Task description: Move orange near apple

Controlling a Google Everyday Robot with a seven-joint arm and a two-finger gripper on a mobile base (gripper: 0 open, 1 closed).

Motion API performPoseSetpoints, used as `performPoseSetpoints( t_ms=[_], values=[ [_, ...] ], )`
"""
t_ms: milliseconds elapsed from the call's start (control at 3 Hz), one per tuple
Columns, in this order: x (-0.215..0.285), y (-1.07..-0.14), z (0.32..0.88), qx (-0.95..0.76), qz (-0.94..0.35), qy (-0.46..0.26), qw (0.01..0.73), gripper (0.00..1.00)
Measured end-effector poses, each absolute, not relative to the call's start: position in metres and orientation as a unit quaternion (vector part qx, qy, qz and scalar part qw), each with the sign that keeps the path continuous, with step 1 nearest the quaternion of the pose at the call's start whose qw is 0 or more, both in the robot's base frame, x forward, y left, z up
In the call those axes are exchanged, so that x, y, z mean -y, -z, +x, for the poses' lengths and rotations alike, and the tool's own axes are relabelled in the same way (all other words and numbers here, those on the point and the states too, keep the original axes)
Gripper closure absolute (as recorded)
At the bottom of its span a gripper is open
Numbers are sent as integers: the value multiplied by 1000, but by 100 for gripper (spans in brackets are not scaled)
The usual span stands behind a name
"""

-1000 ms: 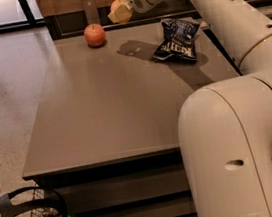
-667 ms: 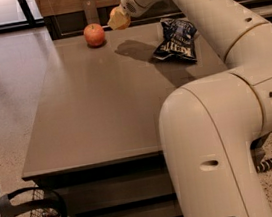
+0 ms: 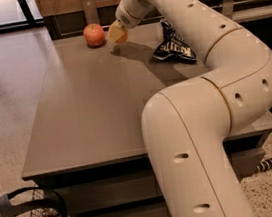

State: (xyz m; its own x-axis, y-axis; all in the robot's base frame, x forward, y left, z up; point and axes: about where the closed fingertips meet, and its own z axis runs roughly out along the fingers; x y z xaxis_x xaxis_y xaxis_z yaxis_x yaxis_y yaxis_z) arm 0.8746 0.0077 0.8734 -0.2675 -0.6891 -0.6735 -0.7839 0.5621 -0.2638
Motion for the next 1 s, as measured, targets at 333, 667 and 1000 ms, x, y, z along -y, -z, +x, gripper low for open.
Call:
performPoseSetpoints(
  t_ms=[333, 667, 1000],
  values=[
    [-10, -851, 878, -804, -453, -80, 377, 100],
    [-12, -845, 879, -806, -451, -84, 373, 93],
    [-14, -841, 880, -806, -453, -85, 371, 69]
  ],
)
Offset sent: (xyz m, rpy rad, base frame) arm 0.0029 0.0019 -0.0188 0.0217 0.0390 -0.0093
